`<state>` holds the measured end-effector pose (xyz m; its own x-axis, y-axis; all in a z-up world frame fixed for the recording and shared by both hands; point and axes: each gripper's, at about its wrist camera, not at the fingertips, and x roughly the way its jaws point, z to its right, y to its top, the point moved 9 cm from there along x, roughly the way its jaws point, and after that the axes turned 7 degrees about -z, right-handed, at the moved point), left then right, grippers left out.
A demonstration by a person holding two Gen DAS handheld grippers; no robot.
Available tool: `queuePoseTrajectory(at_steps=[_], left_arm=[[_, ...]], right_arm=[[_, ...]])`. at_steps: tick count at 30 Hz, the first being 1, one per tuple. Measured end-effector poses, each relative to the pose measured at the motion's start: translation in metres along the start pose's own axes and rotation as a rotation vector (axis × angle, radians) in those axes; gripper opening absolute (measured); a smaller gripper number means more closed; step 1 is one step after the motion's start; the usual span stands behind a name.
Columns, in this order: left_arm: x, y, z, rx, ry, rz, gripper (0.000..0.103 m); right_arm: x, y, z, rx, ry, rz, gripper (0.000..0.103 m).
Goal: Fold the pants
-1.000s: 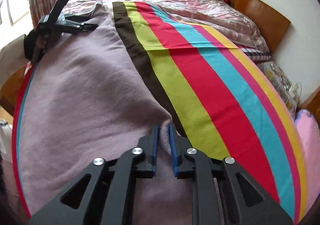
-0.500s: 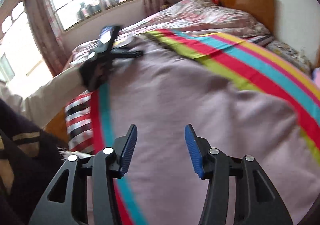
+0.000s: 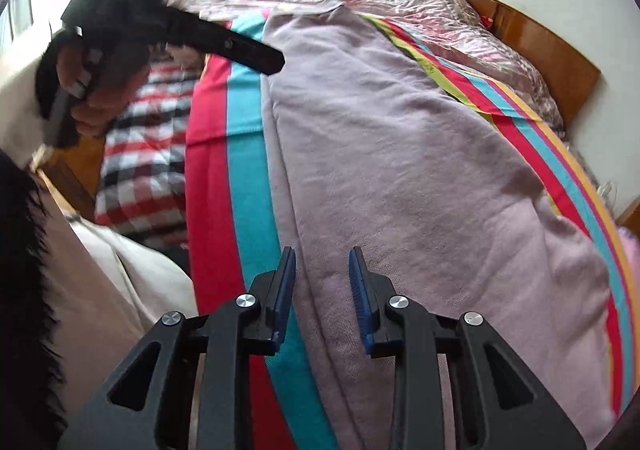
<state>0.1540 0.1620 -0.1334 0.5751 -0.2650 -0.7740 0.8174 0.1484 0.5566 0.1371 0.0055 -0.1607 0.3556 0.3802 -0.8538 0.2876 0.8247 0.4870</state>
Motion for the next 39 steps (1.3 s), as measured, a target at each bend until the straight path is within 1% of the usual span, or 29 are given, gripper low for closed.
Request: queuePoseTrajectory(at_steps=[2, 4, 5, 6, 8, 9, 11, 13, 16, 18, 21, 24, 25, 26, 27, 28, 29, 30, 32, 33, 34, 35, 36, 38, 39], left_arm=[[0.003, -0.012, 0.001, -0.048, -0.045, -0.026, 0.091], [0.006, -0.020, 0.006, -0.084, -0.101, -0.056, 0.091], [0.008, -0.024, 0.011, -0.092, -0.128, -0.063, 0.091], [0.007, -0.027, 0.016, -0.092, -0.167, -0.068, 0.091], [0.008, -0.026, 0.024, -0.097, -0.213, -0.070, 0.091], [0.008, -0.026, 0.025, -0.103, -0.224, -0.073, 0.091], [0.009, -0.027, 0.029, -0.115, -0.236, -0.078, 0.091], [0.009, -0.024, 0.032, -0.117, -0.254, -0.074, 0.091], [0.013, -0.016, 0.032, -0.115, -0.220, -0.055, 0.091], [0.012, -0.008, 0.034, -0.115, -0.210, -0.040, 0.091], [0.011, 0.007, 0.044, -0.071, -0.192, -0.004, 0.092], [0.029, 0.015, 0.051, -0.035, -0.172, -0.022, 0.092], [0.041, 0.015, 0.050, -0.022, -0.148, -0.047, 0.093], [0.057, 0.012, 0.044, -0.021, -0.083, -0.090, 0.093], [0.065, 0.010, 0.041, -0.018, -0.061, -0.098, 0.094], [0.064, 0.010, 0.044, 0.003, -0.052, -0.075, 0.095], [0.066, 0.008, 0.045, 0.020, -0.031, -0.088, 0.095], [0.066, 0.005, 0.048, 0.045, 0.002, -0.109, 0.095], [0.061, 0.002, 0.049, 0.043, 0.028, -0.130, 0.095], [0.057, 0.000, 0.049, 0.018, 0.018, -0.153, 0.095], [0.051, -0.002, 0.050, -0.001, -0.011, -0.160, 0.095], [0.046, 0.002, 0.055, 0.010, -0.021, -0.144, 0.095], [0.043, 0.005, 0.060, 0.038, -0.006, -0.125, 0.095], [0.046, 0.012, 0.074, 0.092, 0.015, -0.105, 0.095], [0.053, 0.013, 0.083, 0.117, 0.015, -0.116, 0.095]], right_arm=[[0.000, 0.001, -0.002, -0.036, -0.042, -0.004, 0.026], [0.001, 0.002, -0.005, -0.080, -0.092, -0.014, 0.012], [0.001, 0.002, -0.002, -0.079, -0.114, -0.013, 0.005], [-0.002, 0.004, -0.001, -0.066, -0.107, 0.003, 0.003], [-0.020, 0.012, 0.002, -0.011, -0.046, 0.058, 0.003], [-0.027, 0.014, 0.002, -0.005, -0.022, 0.071, 0.003], [-0.037, 0.015, 0.001, -0.010, 0.010, 0.077, 0.003], [-0.029, 0.009, -0.001, -0.010, 0.035, 0.049, 0.003], [-0.004, -0.002, -0.007, -0.027, 0.033, -0.012, 0.003], [-0.003, 0.000, -0.006, 0.005, 0.055, 0.007, 0.004], [-0.005, -0.003, -0.007, 0.014, 0.062, 0.015, 0.004], [-0.006, -0.004, -0.006, 0.046, 0.073, 0.027, 0.004], [-0.006, -0.005, -0.004, 0.073, 0.083, 0.035, 0.005], [-0.007, -0.006, -0.002, 0.097, 0.094, 0.042, 0.007], [-0.011, -0.008, 0.001, 0.134, 0.122, 0.055, 0.010], [-0.017, -0.011, 0.006, 0.170, 0.139, 0.074, 0.011], [-0.025, -0.016, 0.014, 0.216, 0.147, 0.100, 0.017], [-0.037, -0.024, 0.030, 0.300, 0.146, 0.136, 0.024], [-0.057, -0.043, 0.058, 0.444, 0.102, 0.186, 0.029], [-0.069, -0.060, 0.076, 0.528, 0.058, 0.207, 0.030], [-0.078, -0.076, 0.092, 0.599, 0.008, 0.213, 0.031], [-0.083, -0.087, 0.102, 0.644, -0.029, 0.208, 0.035], [-0.087, -0.102, 0.112, 0.699, -0.070, 0.193, 0.038], [-0.087, -0.117, 0.119, 0.757, -0.102, 0.158, 0.038], [-0.084, -0.121, 0.116, 0.765, -0.110, 0.134, 0.038]])
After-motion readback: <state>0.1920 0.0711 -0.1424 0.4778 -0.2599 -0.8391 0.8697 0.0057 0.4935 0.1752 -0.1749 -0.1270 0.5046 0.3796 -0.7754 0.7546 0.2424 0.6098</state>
